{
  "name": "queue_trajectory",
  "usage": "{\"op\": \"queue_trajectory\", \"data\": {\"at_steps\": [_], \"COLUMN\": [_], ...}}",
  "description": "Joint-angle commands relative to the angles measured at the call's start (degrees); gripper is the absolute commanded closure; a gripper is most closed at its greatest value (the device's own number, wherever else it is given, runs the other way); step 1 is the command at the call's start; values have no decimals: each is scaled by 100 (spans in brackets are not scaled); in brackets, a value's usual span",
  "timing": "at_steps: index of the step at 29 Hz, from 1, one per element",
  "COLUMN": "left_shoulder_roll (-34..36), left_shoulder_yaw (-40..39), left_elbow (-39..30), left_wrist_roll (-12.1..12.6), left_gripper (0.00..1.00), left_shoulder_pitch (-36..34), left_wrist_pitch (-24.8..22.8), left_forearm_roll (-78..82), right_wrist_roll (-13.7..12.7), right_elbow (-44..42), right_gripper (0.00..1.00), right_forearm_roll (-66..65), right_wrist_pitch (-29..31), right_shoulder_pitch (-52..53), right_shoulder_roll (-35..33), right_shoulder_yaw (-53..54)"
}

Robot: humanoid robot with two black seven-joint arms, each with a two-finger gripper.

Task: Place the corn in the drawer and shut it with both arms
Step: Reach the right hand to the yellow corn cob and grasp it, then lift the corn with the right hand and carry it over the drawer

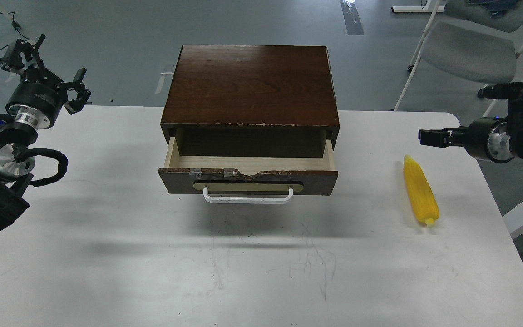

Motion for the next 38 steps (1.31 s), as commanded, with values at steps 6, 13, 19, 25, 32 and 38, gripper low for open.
{"op": "queue_trajectory", "data": {"at_steps": [6, 13, 19, 25, 32, 38], "left_shoulder_roll": [7, 24, 24, 42, 209, 253], "left_shoulder_yaw": [25, 34, 52, 78, 78, 78], "left_elbow": [-2, -2, -2, 42, 68, 68], "left_wrist_roll": [30, 21, 13, 39, 57, 65], "left_gripper": [2, 2, 2, 2, 2, 2], "left_shoulder_pitch": [1, 9, 9, 27, -17, -43], "left_wrist_pitch": [0, 0, 0, 0, 0, 0], "left_forearm_roll": [3, 3, 11, 38, 38, 38], "right_wrist_roll": [450, 459, 521, 792, 838, 846], "right_elbow": [-225, -505, -717, -700, -691, -366], "right_gripper": [8, 9, 27, 58, 84, 88], "right_forearm_roll": [-3, -3, -12, -126, -135, -109], "right_wrist_pitch": [-413, -413, -405, -396, -413, -642], "right_shoulder_pitch": [-673, -708, -840, -840, -717, 187], "right_shoulder_roll": [337, 513, 795, 804, 743, -30], "right_shoulder_yaw": [38, 29, -32, -199, -217, -173]}}
